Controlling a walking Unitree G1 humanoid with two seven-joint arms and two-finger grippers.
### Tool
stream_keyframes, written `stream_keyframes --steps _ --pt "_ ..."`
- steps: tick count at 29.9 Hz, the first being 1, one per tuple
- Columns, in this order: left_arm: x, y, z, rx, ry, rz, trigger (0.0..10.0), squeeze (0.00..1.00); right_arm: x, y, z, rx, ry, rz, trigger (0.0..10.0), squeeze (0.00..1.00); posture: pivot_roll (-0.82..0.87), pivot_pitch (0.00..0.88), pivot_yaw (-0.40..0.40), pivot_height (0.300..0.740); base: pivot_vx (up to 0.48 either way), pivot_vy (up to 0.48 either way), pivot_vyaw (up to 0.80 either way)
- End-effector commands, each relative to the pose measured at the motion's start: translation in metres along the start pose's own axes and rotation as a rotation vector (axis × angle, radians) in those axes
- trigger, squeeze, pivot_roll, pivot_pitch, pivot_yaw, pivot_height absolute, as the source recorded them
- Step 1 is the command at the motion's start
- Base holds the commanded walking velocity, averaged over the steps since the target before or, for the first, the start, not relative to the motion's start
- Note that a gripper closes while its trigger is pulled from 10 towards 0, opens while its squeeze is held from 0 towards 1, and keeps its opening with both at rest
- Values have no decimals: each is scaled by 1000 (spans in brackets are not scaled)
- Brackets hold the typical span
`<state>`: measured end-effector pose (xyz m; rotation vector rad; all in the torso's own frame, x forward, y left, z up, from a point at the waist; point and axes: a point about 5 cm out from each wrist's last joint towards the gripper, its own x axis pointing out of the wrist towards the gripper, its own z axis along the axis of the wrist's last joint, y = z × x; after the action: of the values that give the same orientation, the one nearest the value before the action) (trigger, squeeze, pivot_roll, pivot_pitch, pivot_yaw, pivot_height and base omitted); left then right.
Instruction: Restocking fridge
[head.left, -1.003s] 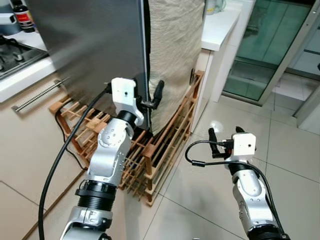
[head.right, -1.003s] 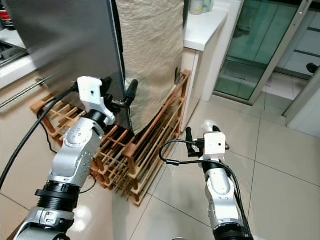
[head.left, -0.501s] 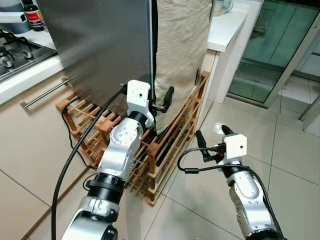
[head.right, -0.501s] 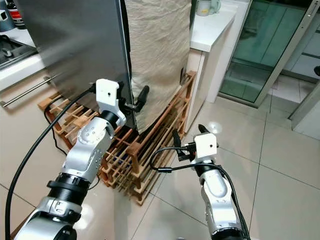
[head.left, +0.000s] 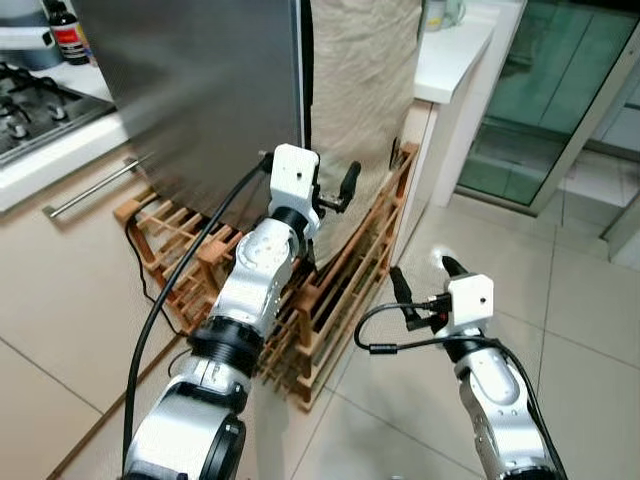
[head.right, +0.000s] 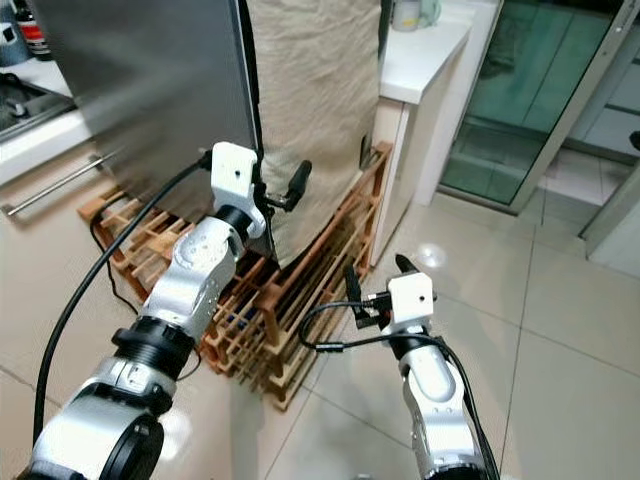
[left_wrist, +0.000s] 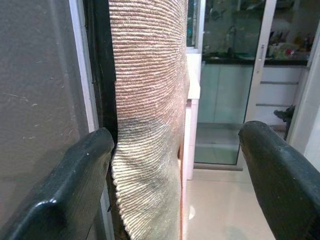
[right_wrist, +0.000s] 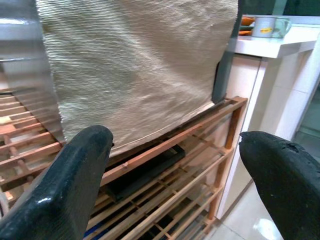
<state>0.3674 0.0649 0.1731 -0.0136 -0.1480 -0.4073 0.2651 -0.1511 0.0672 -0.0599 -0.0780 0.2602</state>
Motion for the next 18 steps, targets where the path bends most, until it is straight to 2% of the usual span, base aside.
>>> stream_keyframes --steps 1,6,12,18 --pt "4 4 5 -4 -7 29 10000 0 1 1 1 -3 -8 6 10000 0 -146 0 65 740 0 0 0" --pt "5 10 3 -27 -1 80 10000 0 -1 1 1 -7 -6 3 10000 0 -149 0 66 740 0 0 0" --pt "7 15 4 -152 -15 131 10000 0 -4 1 3 -11 -5 -1 10000 0 -148 0 66 740 0 0 0" --pt "7 15 6 -126 -32 122 10000 0 -3 4 7 -10 -7 -2 10000 0 -146 0 67 740 0 0 0"
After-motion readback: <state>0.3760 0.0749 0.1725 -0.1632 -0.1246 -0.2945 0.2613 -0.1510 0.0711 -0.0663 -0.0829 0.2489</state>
